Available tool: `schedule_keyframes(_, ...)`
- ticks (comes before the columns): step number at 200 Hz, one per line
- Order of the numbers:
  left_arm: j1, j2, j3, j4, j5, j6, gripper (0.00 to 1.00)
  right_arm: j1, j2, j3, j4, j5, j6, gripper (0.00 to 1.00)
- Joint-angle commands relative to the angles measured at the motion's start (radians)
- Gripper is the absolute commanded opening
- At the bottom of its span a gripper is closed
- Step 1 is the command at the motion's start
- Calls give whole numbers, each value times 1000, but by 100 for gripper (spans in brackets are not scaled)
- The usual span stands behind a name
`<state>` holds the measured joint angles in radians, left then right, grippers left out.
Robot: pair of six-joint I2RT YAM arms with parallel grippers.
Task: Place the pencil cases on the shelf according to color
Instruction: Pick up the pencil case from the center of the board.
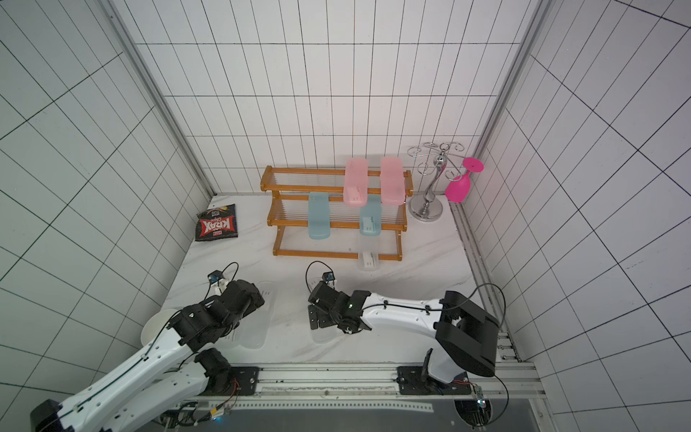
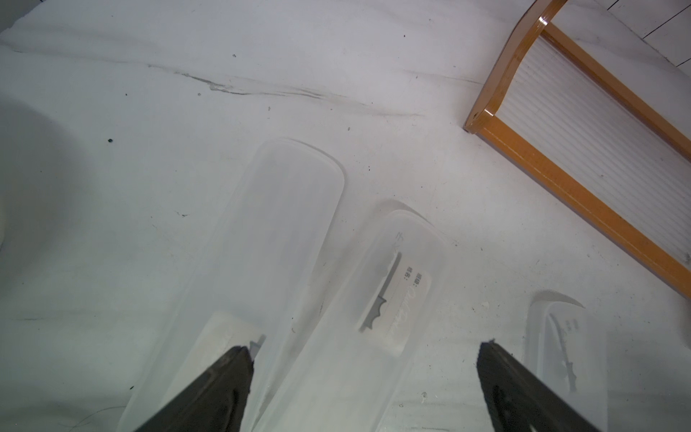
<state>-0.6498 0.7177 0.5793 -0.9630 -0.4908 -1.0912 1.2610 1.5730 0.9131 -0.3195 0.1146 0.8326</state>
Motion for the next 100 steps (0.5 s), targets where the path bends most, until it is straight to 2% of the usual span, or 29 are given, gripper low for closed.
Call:
schedule_keyframes(1, 10, -6, -10, 12, 18, 14, 98, 26, 61, 56, -49, -2, 52, 99)
schedule_keyframes(53, 10, -17, 15, -2, 71, 8, 98, 92, 196, 194, -240, 77, 101, 99)
schedule_keyframes(100, 10, -86, 7, 25, 62, 38, 98, 114, 211, 192, -295, 114, 164, 99)
